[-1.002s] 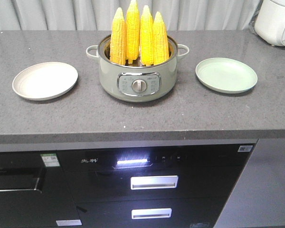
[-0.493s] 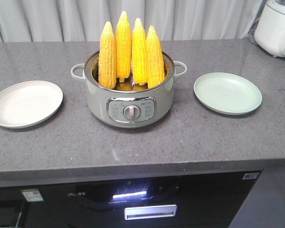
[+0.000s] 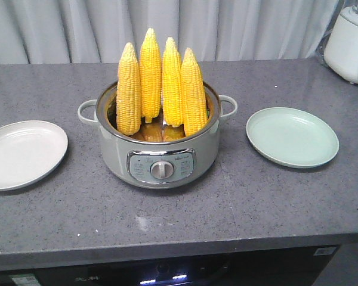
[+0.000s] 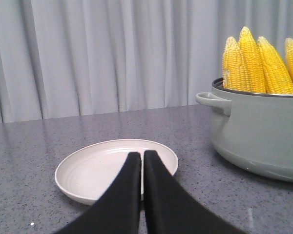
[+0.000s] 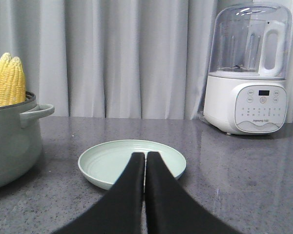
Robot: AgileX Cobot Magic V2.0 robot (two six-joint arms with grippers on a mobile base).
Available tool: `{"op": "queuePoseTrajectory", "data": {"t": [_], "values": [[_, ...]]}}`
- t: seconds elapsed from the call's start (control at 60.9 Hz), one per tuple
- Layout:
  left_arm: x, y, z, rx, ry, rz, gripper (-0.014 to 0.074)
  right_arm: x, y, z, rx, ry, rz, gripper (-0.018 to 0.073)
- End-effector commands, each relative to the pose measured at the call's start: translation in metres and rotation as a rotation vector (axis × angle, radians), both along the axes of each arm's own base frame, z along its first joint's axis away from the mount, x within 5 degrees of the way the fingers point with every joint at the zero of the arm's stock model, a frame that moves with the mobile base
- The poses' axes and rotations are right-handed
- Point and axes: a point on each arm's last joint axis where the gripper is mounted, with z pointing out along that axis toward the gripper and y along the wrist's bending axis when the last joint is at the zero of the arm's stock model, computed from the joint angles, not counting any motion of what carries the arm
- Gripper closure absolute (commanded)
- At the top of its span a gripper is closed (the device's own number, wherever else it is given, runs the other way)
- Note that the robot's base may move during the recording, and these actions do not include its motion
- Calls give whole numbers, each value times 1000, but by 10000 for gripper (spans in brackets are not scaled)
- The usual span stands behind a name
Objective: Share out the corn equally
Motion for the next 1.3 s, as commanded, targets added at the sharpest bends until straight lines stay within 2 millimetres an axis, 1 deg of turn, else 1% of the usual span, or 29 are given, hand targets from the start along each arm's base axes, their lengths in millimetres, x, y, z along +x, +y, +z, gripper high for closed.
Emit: {"op": "queuePoseTrajectory", "data": {"t": [0.0, 1.282], "values": [[-2, -1, 3, -16, -75, -16, 603, -1, 0, 3, -15, -69, 2, 569], [-2, -1, 3, -16, -75, -16, 603, -1, 0, 3, -15, -69, 2, 569]]}}
